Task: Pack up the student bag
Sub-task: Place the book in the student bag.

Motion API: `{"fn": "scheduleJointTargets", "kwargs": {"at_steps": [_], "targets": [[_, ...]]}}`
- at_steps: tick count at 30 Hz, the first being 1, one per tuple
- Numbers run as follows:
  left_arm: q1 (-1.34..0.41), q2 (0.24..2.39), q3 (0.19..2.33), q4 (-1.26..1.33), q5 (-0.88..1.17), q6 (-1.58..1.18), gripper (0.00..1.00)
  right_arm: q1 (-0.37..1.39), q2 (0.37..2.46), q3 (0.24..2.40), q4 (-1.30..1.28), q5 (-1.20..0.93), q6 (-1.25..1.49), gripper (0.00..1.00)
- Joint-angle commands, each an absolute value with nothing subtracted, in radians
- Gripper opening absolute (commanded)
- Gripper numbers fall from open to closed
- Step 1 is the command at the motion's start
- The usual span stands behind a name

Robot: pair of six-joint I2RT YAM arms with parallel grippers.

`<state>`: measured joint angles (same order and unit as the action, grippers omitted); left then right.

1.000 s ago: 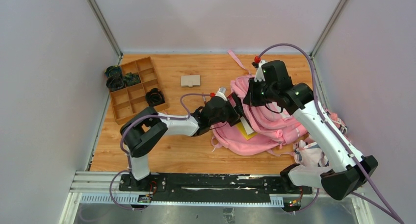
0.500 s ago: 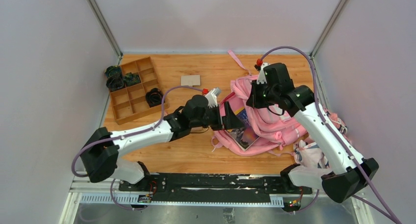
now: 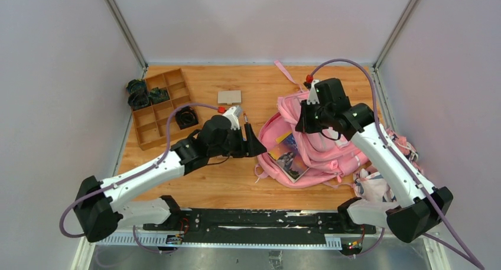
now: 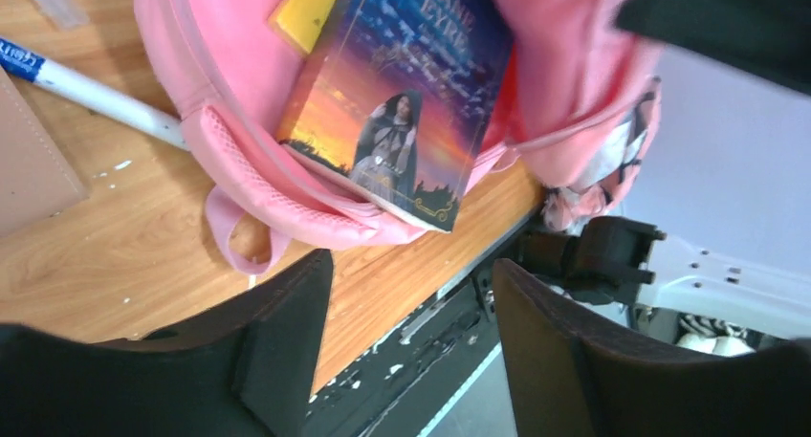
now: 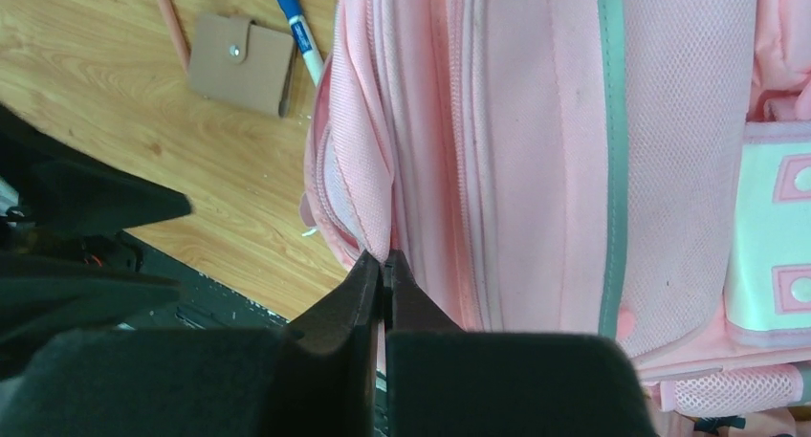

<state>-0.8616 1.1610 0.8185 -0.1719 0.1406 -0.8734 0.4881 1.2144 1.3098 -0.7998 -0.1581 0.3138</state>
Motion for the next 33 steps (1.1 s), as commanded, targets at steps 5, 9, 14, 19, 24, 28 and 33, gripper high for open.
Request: {"fn": "scheduleJointTargets", "kwargs": {"at_steps": [5,9,14,19,24,28,33], "targets": [[-0.887,1.223,0.797,0.047,0.234,-0.977,0.49,0.470,1.209,1.225,-0.821,-0.131,0.313,0.00],[-0.938,1.381,0.865,0.110,0.196,-1.021,0.48,0.469,1.177,1.236,-0.808,-0.101,0.337,0.00],[-0.934,1.471,0.821,0.261,0.123,-1.110,0.44,0.469,1.148,1.238,-0.803,-0.086,0.333,0.00],[-0.924,1.516,0.790,0.260,0.128,-1.146,0.54,0.469,1.146,1.231,-0.810,-0.092,0.328,0.00],[-0.923,1.566,0.795,0.204,0.090,-1.153,0.69,0.469,1.160,1.226,-0.805,-0.097,0.323,0.00],[-0.924,1.610,0.790,0.198,0.107,-1.159,0.71,0.469,1.159,1.237,-0.805,-0.096,0.314,0.00],[-0.924,1.621,0.787,0.198,0.112,-1.171,0.69,0.469,1.155,1.237,-0.805,-0.094,0.309,0.00]]}}
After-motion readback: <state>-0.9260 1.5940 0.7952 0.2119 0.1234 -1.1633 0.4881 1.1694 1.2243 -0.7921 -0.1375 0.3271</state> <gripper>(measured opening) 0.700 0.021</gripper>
